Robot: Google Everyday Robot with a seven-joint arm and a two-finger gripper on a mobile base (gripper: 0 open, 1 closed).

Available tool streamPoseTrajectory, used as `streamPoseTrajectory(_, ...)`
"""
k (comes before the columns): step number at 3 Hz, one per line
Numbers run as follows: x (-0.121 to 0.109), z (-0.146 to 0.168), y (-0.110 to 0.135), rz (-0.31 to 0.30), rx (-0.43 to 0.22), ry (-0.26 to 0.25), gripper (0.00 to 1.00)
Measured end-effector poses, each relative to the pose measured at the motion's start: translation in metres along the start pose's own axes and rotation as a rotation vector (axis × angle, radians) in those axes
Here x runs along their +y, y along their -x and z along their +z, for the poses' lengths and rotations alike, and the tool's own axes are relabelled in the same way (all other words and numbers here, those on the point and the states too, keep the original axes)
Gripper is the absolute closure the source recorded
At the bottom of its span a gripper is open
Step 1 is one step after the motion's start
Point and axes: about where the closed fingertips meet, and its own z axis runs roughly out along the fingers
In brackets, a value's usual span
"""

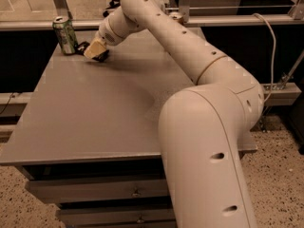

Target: Move rxbar chocolate near green can

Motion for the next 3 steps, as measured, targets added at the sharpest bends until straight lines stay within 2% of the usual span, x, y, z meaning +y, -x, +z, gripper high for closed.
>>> streamPoseTrajectory(1,0.002,-0.014,-0.001,-0.003,-0.02,0.003,0.0)
streamPoseTrajectory(2,0.006,-0.048,-0.009,0.017,-0.088,0.009,0.0)
streamPoseTrajectory(3,0.039,-0.102,-0.018,0.071,-0.288,0.048,0.0)
